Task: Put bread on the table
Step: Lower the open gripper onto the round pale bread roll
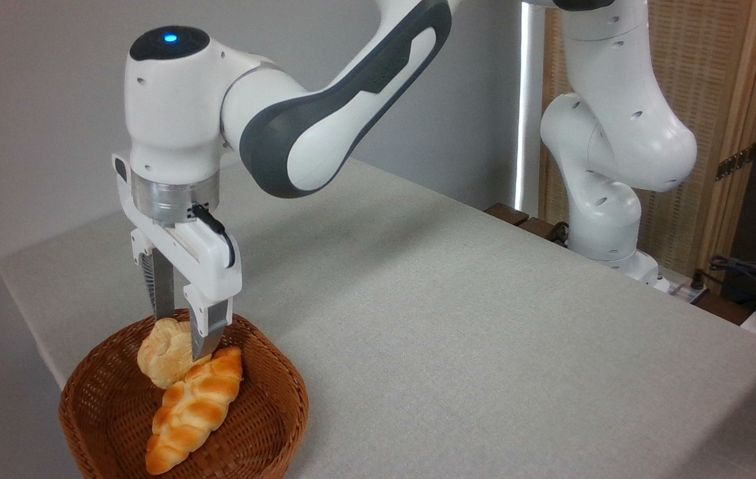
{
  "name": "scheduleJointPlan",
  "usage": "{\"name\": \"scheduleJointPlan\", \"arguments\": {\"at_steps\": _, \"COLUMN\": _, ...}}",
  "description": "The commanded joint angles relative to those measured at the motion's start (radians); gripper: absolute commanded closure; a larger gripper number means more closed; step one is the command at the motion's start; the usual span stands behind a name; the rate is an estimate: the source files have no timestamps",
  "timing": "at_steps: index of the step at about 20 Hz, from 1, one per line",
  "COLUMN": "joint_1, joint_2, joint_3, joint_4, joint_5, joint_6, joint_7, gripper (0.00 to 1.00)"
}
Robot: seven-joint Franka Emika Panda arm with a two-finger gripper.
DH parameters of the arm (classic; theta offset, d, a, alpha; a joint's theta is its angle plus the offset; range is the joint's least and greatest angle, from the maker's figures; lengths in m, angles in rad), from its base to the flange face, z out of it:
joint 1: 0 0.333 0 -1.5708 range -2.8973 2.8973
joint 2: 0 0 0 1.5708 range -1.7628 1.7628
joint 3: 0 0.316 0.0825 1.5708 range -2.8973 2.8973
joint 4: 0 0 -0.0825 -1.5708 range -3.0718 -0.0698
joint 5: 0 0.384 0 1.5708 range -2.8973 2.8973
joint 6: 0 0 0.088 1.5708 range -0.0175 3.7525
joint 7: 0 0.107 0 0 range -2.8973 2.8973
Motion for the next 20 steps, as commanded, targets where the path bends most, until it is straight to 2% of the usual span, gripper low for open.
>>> {"name": "scheduleJointPlan", "arguments": {"at_steps": 1, "joint_1": 0.001, "joint_2": 0.015, "joint_3": -0.002, "joint_4": 0.007, "joint_5": -0.028, "joint_6": 0.013, "joint_7": -0.008, "gripper": 0.0}}
{"name": "scheduleJointPlan", "arguments": {"at_steps": 3, "joint_1": 0.002, "joint_2": 0.017, "joint_3": -0.001, "joint_4": 0.007, "joint_5": -0.031, "joint_6": 0.013, "joint_7": -0.008, "gripper": 0.0}}
{"name": "scheduleJointPlan", "arguments": {"at_steps": 4, "joint_1": 0.001, "joint_2": 0.018, "joint_3": -0.001, "joint_4": 0.009, "joint_5": -0.025, "joint_6": 0.013, "joint_7": -0.009, "gripper": 0.04}}
{"name": "scheduleJointPlan", "arguments": {"at_steps": 6, "joint_1": 0.001, "joint_2": 0.02, "joint_3": 0.001, "joint_4": 0.009, "joint_5": -0.028, "joint_6": 0.014, "joint_7": -0.009, "gripper": 0.31}}
{"name": "scheduleJointPlan", "arguments": {"at_steps": 7, "joint_1": 0.002, "joint_2": 0.021, "joint_3": 0.004, "joint_4": 0.009, "joint_5": -0.031, "joint_6": 0.014, "joint_7": -0.009, "gripper": 0.51}}
{"name": "scheduleJointPlan", "arguments": {"at_steps": 8, "joint_1": 0.002, "joint_2": 0.021, "joint_3": 0.007, "joint_4": 0.009, "joint_5": -0.031, "joint_6": 0.019, "joint_7": -0.009, "gripper": 0.61}}
{"name": "scheduleJointPlan", "arguments": {"at_steps": 13, "joint_1": 0.004, "joint_2": 0.047, "joint_3": 0.01, "joint_4": 0.009, "joint_5": -0.032, "joint_6": 0.147, "joint_7": -0.008, "gripper": 0.63}}
{"name": "scheduleJointPlan", "arguments": {"at_steps": 15, "joint_1": 0.004, "joint_2": 0.044, "joint_3": 0.012, "joint_4": 0.009, "joint_5": -0.032, "joint_6": 0.152, "joint_7": -0.009, "gripper": 0.63}}
{"name": "scheduleJointPlan", "arguments": {"at_steps": 17, "joint_1": 0.004, "joint_2": 0.044, "joint_3": 0.012, "joint_4": 0.009, "joint_5": -0.031, "joint_6": 0.151, "joint_7": -0.008, "gripper": 0.7}}
{"name": "scheduleJointPlan", "arguments": {"at_steps": 20, "joint_1": 0.004, "joint_2": 0.044, "joint_3": 0.012, "joint_4": 0.007, "joint_5": -0.029, "joint_6": 0.149, "joint_7": -0.005, "gripper": 0.7}}
